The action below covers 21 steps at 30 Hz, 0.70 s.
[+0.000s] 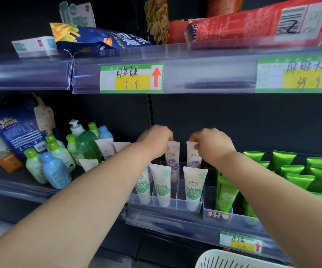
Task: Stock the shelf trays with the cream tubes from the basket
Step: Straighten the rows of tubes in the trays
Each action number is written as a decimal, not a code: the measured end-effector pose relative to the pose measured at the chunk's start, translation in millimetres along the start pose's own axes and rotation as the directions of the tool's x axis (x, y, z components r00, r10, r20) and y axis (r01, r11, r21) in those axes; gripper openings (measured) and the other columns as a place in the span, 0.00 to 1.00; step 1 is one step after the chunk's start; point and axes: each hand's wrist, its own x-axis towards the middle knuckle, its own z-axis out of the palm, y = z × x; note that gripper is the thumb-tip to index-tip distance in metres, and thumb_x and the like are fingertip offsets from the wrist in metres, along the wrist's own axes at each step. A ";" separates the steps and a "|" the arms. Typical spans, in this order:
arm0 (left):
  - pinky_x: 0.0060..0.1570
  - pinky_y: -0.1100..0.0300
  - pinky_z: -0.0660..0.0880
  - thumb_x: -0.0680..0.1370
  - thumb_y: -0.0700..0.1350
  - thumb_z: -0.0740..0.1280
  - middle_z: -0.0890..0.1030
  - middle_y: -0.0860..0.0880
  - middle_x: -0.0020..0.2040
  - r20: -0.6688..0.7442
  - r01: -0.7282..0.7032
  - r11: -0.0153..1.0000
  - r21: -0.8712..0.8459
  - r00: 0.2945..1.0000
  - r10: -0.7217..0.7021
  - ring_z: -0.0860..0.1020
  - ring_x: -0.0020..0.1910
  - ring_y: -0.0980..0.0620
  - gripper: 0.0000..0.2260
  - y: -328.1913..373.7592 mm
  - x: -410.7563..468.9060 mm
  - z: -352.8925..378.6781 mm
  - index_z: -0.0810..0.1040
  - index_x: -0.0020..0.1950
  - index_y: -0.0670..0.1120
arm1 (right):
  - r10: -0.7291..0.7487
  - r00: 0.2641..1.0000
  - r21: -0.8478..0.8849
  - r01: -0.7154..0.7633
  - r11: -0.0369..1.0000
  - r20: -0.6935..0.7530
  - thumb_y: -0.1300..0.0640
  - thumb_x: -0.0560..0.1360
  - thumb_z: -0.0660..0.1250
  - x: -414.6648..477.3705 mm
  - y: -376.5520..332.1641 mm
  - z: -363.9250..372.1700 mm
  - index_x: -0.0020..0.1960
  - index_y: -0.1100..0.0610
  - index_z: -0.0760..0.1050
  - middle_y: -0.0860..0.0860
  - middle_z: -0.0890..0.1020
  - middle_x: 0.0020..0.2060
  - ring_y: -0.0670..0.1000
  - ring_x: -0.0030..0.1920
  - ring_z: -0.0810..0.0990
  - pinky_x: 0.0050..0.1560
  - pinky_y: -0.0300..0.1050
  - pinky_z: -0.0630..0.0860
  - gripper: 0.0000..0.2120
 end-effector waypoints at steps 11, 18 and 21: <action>0.56 0.53 0.76 0.74 0.40 0.72 0.82 0.47 0.56 -0.113 0.100 0.990 -0.104 0.987 -0.112 0.79 0.56 0.48 0.14 -62.5 -28.1 -33.4 0.81 0.59 0.47 | -0.179 0.984 0.077 0.179 0.981 -0.014 0.56 0.77 0.64 4.7 -51.9 -10.8 0.63 0.48 0.73 0.51 0.81 0.56 0.55 0.57 0.77 0.57 0.50 0.73 0.15; 0.55 0.52 0.76 0.74 0.36 0.67 0.80 0.46 0.58 0.013 0.190 0.977 0.101 0.981 -0.192 0.78 0.57 0.44 0.16 -100.8 -35.9 -31.9 0.80 0.59 0.50 | -0.296 0.953 0.017 0.296 0.955 0.056 0.54 0.77 0.63 21.8 -103.7 10.9 0.56 0.51 0.76 0.50 0.80 0.51 0.55 0.55 0.76 0.51 0.47 0.67 0.09; 0.47 0.54 0.76 0.73 0.34 0.66 0.81 0.45 0.54 0.015 0.172 0.975 0.141 0.984 -0.176 0.79 0.53 0.43 0.14 -107.0 -33.2 -23.6 0.82 0.53 0.50 | -0.274 0.959 -0.041 0.277 0.960 0.067 0.53 0.77 0.63 26.7 -110.1 18.0 0.54 0.50 0.78 0.50 0.81 0.49 0.54 0.52 0.77 0.56 0.50 0.66 0.08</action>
